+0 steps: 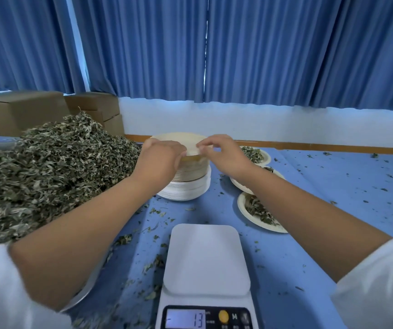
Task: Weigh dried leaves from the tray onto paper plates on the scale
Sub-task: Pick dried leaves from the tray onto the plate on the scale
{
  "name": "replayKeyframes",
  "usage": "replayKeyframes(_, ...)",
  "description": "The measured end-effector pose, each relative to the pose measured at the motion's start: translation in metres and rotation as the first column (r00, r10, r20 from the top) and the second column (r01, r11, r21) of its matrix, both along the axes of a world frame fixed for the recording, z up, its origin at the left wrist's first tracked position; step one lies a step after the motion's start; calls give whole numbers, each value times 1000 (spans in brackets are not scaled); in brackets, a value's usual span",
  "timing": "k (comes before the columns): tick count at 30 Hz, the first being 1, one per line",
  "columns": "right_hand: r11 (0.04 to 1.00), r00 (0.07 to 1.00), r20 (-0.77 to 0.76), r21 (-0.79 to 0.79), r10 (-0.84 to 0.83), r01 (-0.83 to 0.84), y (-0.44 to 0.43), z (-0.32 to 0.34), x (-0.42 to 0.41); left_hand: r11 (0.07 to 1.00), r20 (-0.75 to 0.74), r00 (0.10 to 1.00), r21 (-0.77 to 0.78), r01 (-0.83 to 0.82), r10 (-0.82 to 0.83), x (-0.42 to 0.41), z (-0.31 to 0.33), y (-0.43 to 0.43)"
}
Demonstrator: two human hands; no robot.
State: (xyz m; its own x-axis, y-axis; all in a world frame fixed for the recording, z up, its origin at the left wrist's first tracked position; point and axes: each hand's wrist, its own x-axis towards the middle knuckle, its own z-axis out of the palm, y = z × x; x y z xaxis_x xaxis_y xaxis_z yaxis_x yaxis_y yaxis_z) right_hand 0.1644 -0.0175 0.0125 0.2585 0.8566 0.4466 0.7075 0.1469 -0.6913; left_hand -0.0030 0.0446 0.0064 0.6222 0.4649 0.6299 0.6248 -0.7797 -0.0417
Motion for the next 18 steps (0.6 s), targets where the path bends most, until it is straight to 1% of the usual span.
replayKeyframes(1, 998, 989, -137, 33, -46, 51, -6, 0, 0, 999, 29, 999, 12, 39, -39, -3, -1, -6)
replayKeyframes(2, 992, 952, -288, 48, -101, 120, -11, -1, 0, 996, 51, 995, 26, 80, -81, -6, -3, -13)
replayKeyframes(3, 981, 896, -417, 44, -152, 187, -17, -2, 2, 992, 66, 990, 40, 123, -125, -9, -5, -22)
replayKeyframes(4, 972, 840, -508, 24, -190, 234, -24, -4, 4, 985, 78, 983, 50, 163, -167, -12, -8, -31)
replayKeyframes(6, 970, 765, -608, -39, -212, 238, -37, -8, 7, 971, 99, 966, 60, 233, -238, -19, -14, -51)
replayKeyframes(8, 984, 687, -707, -87, -171, 155, -50, -16, 4, 956, 122, 949, 78, 284, -292, -26, -23, -68)
replayKeyframes(9, 988, 639, -754, -100, -154, 119, -55, -21, 1, 948, 134, 939, 61, 312, -318, -29, -28, -75)
replayKeyframes(11, 990, 572, -809, -93, -135, 103, -68, -30, -6, 928, 198, 912, -30, 372, -360, -37, -37, -87)
replayKeyframes(13, 991, 541, -831, -83, -129, 109, -82, -38, -15, 907, 312, 885, -128, 401, -347, -44, -47, -98)
replayKeyframes(15, 989, 540, -830, -99, -143, 109, -99, -45, -23, 885, 446, 852, -231, 404, -273, -49, -57, -109)
replayKeyframes(16, 988, 556, -817, -114, -153, 105, -107, -48, -27, 851, 529, 821, -313, 423, -214, -50, -62, -114)
replayKeyframes(18, 984, 600, -780, -160, -177, 83, -121, -53, -32, 730, 688, 724, -470, 496, -48, -52, -70, -125)
